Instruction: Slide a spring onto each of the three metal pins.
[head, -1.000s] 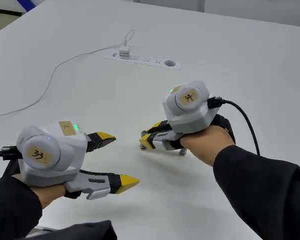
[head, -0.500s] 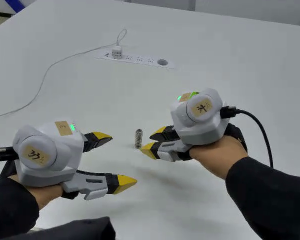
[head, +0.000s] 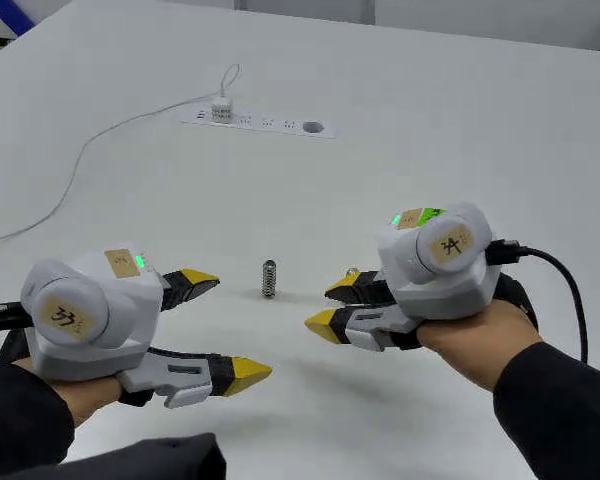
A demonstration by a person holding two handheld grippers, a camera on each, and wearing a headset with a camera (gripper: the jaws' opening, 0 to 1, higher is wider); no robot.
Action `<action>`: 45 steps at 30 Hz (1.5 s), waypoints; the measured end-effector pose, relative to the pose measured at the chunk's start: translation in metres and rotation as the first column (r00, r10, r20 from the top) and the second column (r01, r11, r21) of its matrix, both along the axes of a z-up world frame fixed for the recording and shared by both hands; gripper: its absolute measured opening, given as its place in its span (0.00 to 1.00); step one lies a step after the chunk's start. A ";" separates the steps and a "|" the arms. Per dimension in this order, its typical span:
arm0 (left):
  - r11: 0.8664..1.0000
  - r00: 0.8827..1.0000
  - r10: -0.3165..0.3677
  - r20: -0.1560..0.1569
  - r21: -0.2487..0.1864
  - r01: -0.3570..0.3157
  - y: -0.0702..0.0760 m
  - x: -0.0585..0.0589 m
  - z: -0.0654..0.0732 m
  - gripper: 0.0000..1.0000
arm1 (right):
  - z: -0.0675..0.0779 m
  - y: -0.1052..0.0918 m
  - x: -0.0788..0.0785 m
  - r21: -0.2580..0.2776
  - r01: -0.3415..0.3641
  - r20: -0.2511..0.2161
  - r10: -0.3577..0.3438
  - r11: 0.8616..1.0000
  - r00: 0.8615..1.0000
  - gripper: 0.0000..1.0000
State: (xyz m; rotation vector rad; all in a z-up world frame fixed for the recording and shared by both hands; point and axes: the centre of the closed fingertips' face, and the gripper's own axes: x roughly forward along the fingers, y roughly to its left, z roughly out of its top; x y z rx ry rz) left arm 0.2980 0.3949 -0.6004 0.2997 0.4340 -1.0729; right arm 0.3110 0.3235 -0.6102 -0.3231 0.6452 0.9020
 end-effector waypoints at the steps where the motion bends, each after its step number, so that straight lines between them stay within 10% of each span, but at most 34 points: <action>1: 1.000 1.000 0.000 0.000 0.000 0.000 0.000 0.000 0.000 0.71 | 0.001 -0.002 -0.001 0.002 0.003 0.000 -0.003 1.000 1.000 0.27; 23: 1.000 1.000 -0.005 -0.005 0.000 0.005 -0.001 -0.003 0.000 0.74 | -0.003 -0.081 -0.034 0.030 0.169 -0.028 -0.168 0.985 0.985 0.33; 45: 1.000 1.000 -0.013 -0.014 -0.026 0.013 -0.001 -0.001 0.001 0.76 | 0.011 -0.138 -0.042 0.068 0.280 0.054 -0.284 0.958 0.957 0.51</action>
